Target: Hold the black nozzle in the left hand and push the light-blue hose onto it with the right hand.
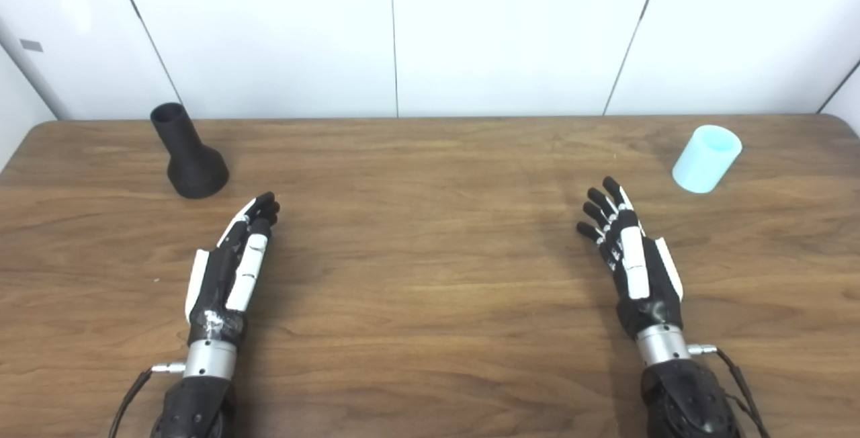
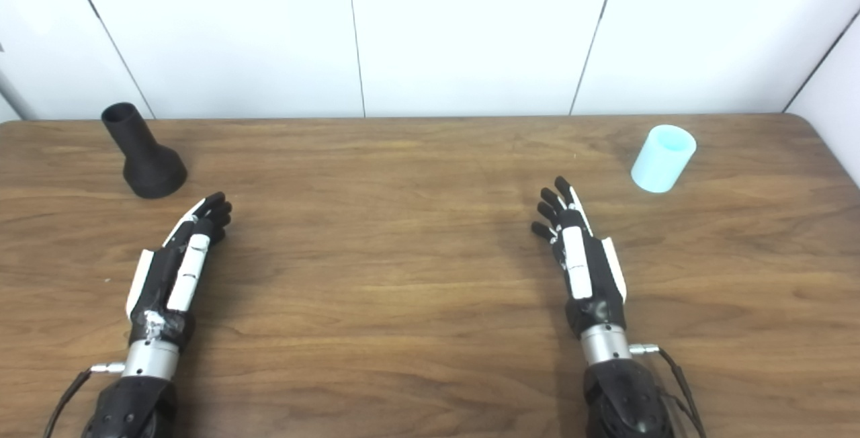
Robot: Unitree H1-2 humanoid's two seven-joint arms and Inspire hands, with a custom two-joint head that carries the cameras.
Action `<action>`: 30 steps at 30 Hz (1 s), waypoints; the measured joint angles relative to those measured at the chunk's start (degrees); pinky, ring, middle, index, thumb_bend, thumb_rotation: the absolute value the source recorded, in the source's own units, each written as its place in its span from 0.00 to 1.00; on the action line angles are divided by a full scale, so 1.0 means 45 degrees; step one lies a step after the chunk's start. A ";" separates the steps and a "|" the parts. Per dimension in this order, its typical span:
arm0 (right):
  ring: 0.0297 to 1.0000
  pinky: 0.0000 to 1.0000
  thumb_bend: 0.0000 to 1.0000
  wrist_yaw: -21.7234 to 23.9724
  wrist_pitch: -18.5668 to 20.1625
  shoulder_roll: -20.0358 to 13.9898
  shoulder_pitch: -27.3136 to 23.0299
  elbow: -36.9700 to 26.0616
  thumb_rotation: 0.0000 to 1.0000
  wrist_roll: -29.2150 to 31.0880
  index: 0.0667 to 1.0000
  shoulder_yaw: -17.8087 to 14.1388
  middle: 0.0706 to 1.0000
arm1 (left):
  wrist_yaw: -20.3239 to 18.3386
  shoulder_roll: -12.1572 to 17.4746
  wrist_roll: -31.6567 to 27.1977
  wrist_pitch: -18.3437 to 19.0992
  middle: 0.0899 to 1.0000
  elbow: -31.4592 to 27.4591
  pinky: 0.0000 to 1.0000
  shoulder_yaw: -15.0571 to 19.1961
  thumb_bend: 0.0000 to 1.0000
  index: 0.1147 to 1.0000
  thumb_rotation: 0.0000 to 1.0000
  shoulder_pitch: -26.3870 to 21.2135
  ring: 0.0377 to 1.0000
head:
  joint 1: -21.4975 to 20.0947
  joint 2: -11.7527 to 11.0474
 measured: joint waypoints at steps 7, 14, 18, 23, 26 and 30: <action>0.92 0.86 0.55 0.0046 -0.0316 -0.0075 0.0010 0.0073 1.00 0.0040 0.97 -0.0005 0.93 | 0.0042 -0.0072 0.0075 -0.0096 0.87 0.0031 0.92 -0.0098 0.45 0.86 0.76 0.0029 0.90 | 0.1579 -0.0995; 0.93 0.88 0.55 0.0292 -0.0870 -0.0297 -0.0012 0.0271 1.00 0.0210 0.97 -0.0046 0.94 | 0.0152 -0.0332 0.0462 -0.0158 0.86 0.0029 0.95 -0.0350 0.40 0.84 0.74 0.0027 0.91 | 0.2343 -0.1601; 0.95 0.89 0.57 0.0331 -0.1061 -0.0436 -0.0156 0.0503 1.00 0.0317 0.98 -0.0095 0.95 | 0.0281 -0.0379 0.0882 -0.0263 0.87 0.0032 0.92 -0.0436 0.37 0.86 0.76 0.0025 0.90 | 0.2909 -0.2186; 0.96 0.91 0.57 0.0472 -0.1266 -0.0521 -0.0235 0.0624 1.00 0.0566 0.99 -0.0155 0.96 | 0.0388 -0.0391 0.1050 -0.0586 0.87 0.0131 0.90 -0.0542 0.37 0.85 0.75 0.0000 0.90 | 0.3125 -0.2695; 0.95 0.90 0.58 0.0520 -0.1330 -0.0537 -0.0290 0.0681 1.00 0.0567 0.98 -0.0163 0.95 | 0.0383 -0.0392 0.1045 -0.0598 0.87 0.0183 0.92 -0.0548 0.36 0.86 0.75 -0.0024 0.90 | 0.3222 -0.2910; 0.96 0.91 0.59 0.0574 -0.1330 -0.0567 -0.0381 0.0831 1.00 0.0637 0.98 -0.0241 0.95 | 0.0379 -0.0418 0.1040 -0.0605 0.87 0.0240 0.90 -0.0575 0.36 0.87 0.77 -0.0058 0.90 | 0.3359 -0.3183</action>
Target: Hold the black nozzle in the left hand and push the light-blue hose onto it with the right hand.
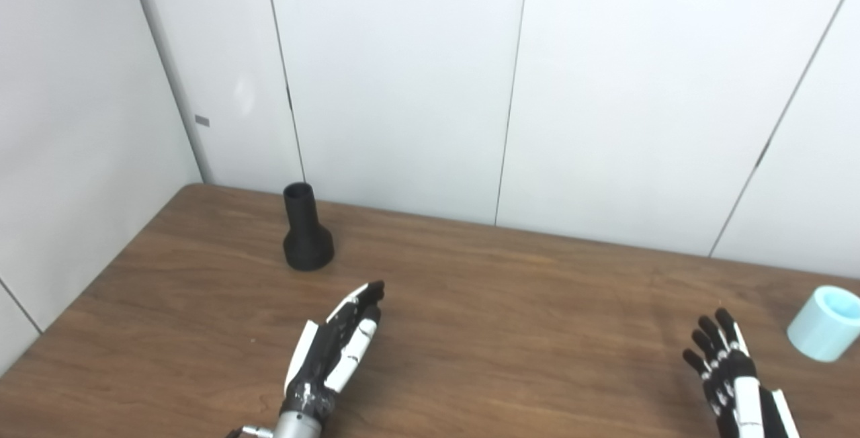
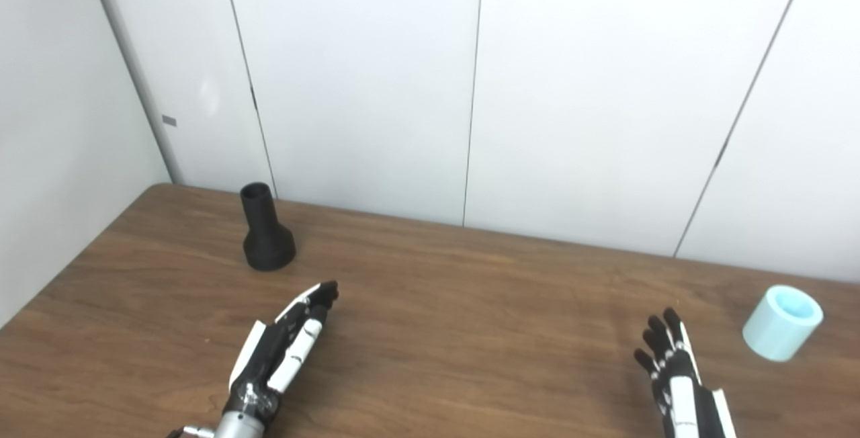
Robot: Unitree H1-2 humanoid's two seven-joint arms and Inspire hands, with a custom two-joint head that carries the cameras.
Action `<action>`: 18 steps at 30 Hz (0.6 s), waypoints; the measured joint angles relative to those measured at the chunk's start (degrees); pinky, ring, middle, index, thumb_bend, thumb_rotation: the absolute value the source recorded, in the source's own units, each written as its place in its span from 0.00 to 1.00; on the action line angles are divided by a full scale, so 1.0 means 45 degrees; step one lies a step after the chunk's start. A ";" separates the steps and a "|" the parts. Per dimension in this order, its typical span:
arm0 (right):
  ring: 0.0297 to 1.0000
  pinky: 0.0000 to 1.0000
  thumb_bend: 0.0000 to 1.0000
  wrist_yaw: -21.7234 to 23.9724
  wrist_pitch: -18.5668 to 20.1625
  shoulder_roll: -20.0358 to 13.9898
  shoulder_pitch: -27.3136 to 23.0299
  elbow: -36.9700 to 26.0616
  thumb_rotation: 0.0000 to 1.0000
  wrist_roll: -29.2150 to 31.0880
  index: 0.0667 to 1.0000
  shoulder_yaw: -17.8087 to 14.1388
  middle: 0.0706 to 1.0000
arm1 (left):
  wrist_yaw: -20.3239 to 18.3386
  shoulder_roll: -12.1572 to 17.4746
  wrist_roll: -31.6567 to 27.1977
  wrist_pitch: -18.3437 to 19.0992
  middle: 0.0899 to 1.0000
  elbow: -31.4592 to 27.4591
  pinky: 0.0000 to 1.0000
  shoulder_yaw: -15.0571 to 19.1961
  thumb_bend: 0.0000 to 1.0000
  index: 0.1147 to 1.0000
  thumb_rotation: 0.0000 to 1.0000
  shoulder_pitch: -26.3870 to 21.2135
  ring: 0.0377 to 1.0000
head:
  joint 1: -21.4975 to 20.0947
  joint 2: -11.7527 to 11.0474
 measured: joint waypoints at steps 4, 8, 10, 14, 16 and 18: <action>0.96 0.92 0.61 0.0041 0.0002 -0.0008 -0.0043 0.0084 1.00 0.0117 0.98 -0.0047 0.95 | 0.0008 -0.0014 0.0003 -0.0009 0.88 0.0097 0.91 -0.0027 0.35 0.87 0.80 -0.0064 0.91 | 0.0020 -0.0059; 0.96 0.92 0.62 0.0059 0.0002 -0.0010 -0.0073 0.0115 1.00 0.0192 0.98 -0.0075 0.95 | 0.0006 -0.0011 0.0032 -0.0060 0.88 0.0151 0.91 -0.0075 0.38 0.87 0.82 -0.0112 0.91 | -0.0039 -0.0098; 0.95 0.90 0.63 0.0061 0.0002 -0.0009 -0.0077 0.0115 1.00 0.0203 0.97 -0.0078 0.94 | 0.0009 -0.0011 0.0062 -0.0098 0.87 0.0183 0.91 -0.0090 0.40 0.86 0.82 -0.0139 0.90 | -0.0097 -0.0021; 0.94 0.88 0.65 0.0079 0.0001 -0.0012 -0.0077 0.0115 1.00 0.0252 0.96 -0.0080 0.93 | 0.0013 -0.0013 0.0074 -0.0098 0.88 0.0189 0.92 -0.0093 0.39 0.87 0.81 -0.0144 0.91 | -0.0156 0.0019; 0.93 0.87 0.66 0.0104 0.0001 -0.0018 -0.0077 0.0115 1.00 0.0249 0.96 -0.0077 0.93 | 0.0013 -0.0018 0.0065 -0.0100 0.87 0.0189 0.92 -0.0093 0.39 0.86 0.79 -0.0144 0.90 | -0.0137 0.0038; 0.93 0.86 0.66 0.0103 -0.0005 -0.0021 -0.0077 0.0115 1.00 0.0198 0.96 -0.0074 0.93 | 0.0009 -0.0020 0.0049 -0.0117 0.88 0.0189 0.92 -0.0093 0.40 0.87 0.80 -0.0143 0.91 | -0.0117 0.0038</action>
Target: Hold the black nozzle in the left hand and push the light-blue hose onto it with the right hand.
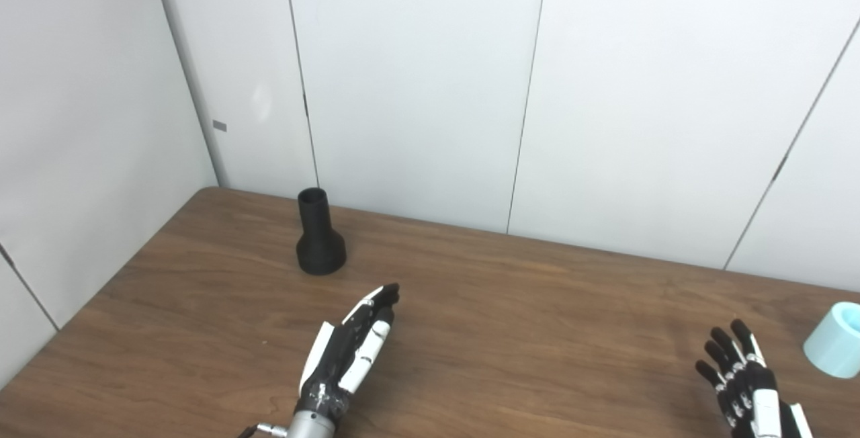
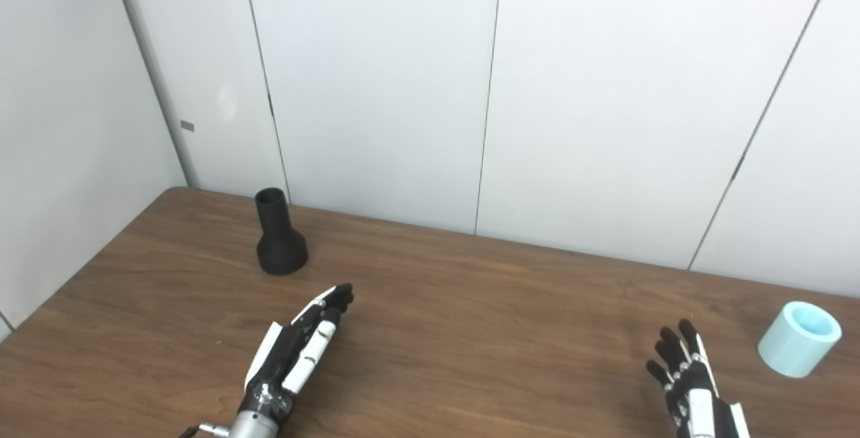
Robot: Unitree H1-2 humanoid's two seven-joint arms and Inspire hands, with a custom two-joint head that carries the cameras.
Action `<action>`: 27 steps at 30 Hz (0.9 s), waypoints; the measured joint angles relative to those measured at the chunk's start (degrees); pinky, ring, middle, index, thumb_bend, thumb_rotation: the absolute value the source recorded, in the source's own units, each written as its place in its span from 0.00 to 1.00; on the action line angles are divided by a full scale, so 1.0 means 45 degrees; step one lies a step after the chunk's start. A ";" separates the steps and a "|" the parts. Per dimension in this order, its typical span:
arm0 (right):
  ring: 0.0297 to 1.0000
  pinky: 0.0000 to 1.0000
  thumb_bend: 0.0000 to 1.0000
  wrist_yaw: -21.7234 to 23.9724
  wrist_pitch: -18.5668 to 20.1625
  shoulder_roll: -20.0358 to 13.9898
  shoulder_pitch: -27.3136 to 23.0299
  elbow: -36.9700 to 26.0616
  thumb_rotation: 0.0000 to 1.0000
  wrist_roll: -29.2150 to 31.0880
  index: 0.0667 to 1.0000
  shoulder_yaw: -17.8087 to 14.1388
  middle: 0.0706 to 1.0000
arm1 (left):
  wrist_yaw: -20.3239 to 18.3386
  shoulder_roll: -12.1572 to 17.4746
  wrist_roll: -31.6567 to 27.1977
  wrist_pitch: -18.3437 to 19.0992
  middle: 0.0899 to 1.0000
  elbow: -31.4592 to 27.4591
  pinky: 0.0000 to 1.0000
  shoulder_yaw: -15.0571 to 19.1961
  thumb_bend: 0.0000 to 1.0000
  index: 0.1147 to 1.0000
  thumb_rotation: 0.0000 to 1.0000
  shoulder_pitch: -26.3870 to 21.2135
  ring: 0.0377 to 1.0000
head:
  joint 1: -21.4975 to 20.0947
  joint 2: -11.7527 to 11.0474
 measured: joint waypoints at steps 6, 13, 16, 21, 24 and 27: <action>0.92 0.86 0.68 0.0001 -0.0025 -0.0002 0.0000 0.0000 1.00 -0.0083 0.95 0.0000 0.92 | -0.0010 -0.0004 -0.0040 -0.0011 0.88 -0.0008 0.93 0.0000 0.37 0.87 0.74 0.0001 0.91 | -0.0097 0.0118; 0.92 0.85 0.66 0.0000 -0.0025 -0.0019 -0.0005 0.0008 1.00 -0.0131 0.94 0.0001 0.92 | 0.0401 -0.0188 0.0523 -0.0009 0.85 -0.0028 0.88 0.0130 0.36 0.83 0.45 -0.0001 0.87 | -0.0175 0.0175; 0.92 0.86 0.67 0.0000 -0.0047 -0.0027 -0.0029 0.0025 1.00 -0.0172 0.95 0.0003 0.92 | 0.0745 -0.0407 0.0629 -0.0017 0.85 -0.0190 0.91 0.0425 0.49 0.84 0.26 0.0074 0.88 | -0.0215 0.0137; 0.92 0.86 0.66 0.0022 -0.0074 -0.0054 -0.0087 0.0064 1.00 -0.0189 0.95 0.0004 0.92 | 0.1351 -0.0582 0.0718 -0.1025 0.85 -0.0337 0.92 0.1084 0.66 0.82 0.13 0.0091 0.87 | -0.0176 0.0176; 0.91 0.86 0.67 0.0052 -0.0123 -0.0097 -0.0151 0.0099 1.00 -0.0200 0.95 0.0006 0.92 | 0.1604 -0.0473 0.0640 -0.1021 0.83 -0.0212 0.85 0.1630 0.72 0.81 0.16 -0.0123 0.84 | -0.0156 0.0214; 0.91 0.85 0.66 0.0056 -0.0134 -0.0113 -0.0153 0.0102 1.00 -0.0226 0.95 0.0002 0.92 | 0.1687 0.0003 0.0646 -0.0700 0.82 -0.0188 0.86 0.2237 0.75 0.80 0.12 -0.0287 0.83 | -0.0156 0.0234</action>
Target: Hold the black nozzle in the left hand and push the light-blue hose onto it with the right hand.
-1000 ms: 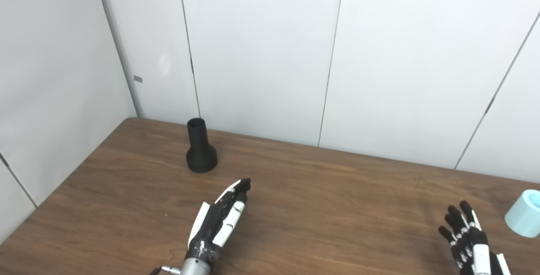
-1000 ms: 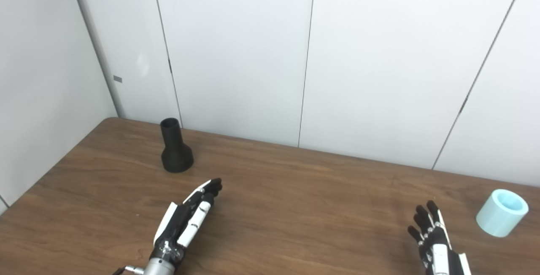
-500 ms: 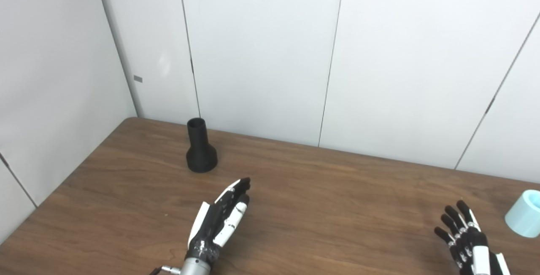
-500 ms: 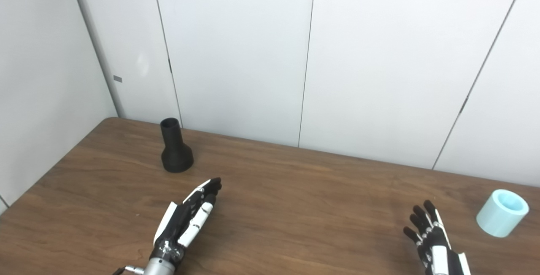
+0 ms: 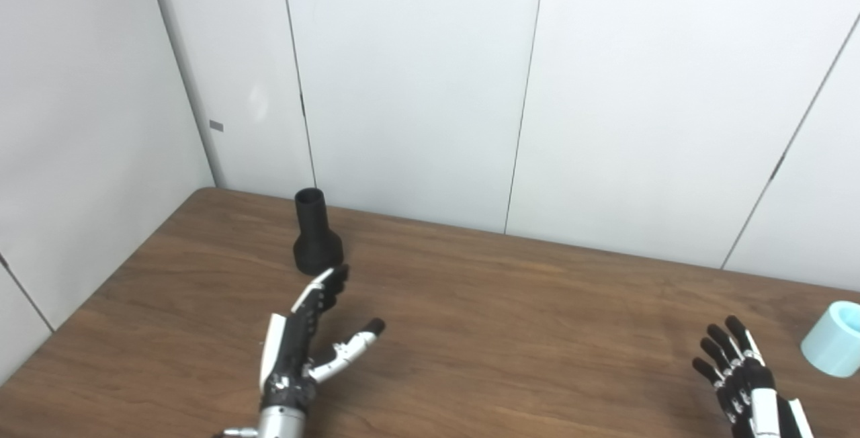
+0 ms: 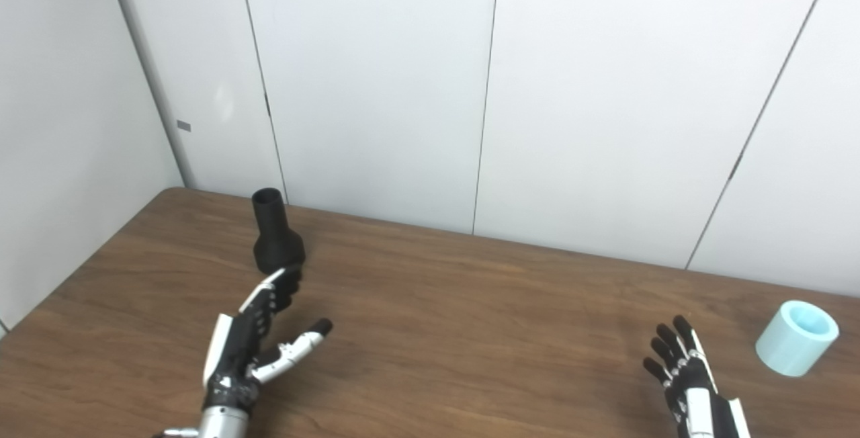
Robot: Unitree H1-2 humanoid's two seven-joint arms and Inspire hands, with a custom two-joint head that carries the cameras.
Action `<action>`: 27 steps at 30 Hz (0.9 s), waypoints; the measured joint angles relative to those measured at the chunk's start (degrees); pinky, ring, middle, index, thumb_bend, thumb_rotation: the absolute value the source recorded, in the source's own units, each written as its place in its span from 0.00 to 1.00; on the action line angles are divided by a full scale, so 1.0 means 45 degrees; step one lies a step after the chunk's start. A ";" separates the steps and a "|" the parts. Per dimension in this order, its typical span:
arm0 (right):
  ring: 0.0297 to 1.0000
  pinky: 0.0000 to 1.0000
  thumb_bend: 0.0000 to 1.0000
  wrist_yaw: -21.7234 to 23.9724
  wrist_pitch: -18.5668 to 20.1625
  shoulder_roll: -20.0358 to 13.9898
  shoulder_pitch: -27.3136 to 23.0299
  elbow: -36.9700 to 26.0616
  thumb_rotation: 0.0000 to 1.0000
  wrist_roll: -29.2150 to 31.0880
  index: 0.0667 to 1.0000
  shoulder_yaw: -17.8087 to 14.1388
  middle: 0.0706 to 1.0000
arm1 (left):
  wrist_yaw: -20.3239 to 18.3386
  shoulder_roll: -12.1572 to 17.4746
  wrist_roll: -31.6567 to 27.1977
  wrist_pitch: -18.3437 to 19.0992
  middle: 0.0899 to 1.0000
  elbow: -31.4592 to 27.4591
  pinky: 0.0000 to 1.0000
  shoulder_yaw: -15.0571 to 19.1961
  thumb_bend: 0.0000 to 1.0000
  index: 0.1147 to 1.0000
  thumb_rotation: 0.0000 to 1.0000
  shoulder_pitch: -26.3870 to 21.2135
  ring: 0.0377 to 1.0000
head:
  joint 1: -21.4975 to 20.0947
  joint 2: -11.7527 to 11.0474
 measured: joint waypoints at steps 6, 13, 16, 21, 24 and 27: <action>0.92 0.85 0.65 0.0035 -0.0001 -0.0163 0.0008 0.0068 1.00 -0.0032 0.95 -0.0047 0.92 | 0.0869 0.0634 0.0357 0.0976 0.80 -0.0536 0.83 0.1039 0.72 0.79 0.14 -0.0988 0.81 | 0.0000 0.0039; 0.92 0.86 0.65 0.0088 -0.0020 -0.0163 -0.0012 0.0082 1.00 -0.0017 0.96 -0.0032 0.93 | 0.1340 0.1214 0.0741 0.1333 0.79 -0.0353 0.84 0.1476 0.74 0.81 0.14 -0.1852 0.82 | 0.0020 0.0078; 0.93 0.87 0.64 0.0100 -0.0019 -0.0172 -0.0012 0.0081 1.00 -0.0019 0.96 -0.0039 0.93 | 0.1538 0.1421 0.0754 0.1280 0.79 0.0252 0.85 0.1637 0.74 0.80 0.11 -0.2088 0.82 | 0.0059 0.0117; 0.93 0.87 0.65 0.0128 -0.0018 -0.0215 -0.0015 0.0095 1.00 -0.0034 0.96 -0.0039 0.93 | 0.1715 0.1818 0.1210 0.1267 0.79 0.1139 0.83 0.1493 0.77 0.80 0.11 -0.2508 0.83 | 0.0078 0.0137; 0.93 0.87 0.63 0.0136 -0.0025 -0.0215 -0.0054 0.0121 1.00 -0.0030 0.97 -0.0036 0.93 | 0.1851 0.2267 0.2105 0.1345 0.82 0.1673 0.82 0.1051 0.79 0.82 0.17 -0.2815 0.84 | 0.0078 0.0098; 0.93 0.86 0.62 0.0135 -0.0029 -0.0220 -0.0065 0.0140 1.00 -0.0035 0.96 -0.0041 0.93 | 0.1794 0.2781 0.3094 0.1900 0.82 0.1878 0.79 0.0331 0.84 0.82 0.28 -0.3114 0.83 | 0.0059 0.0117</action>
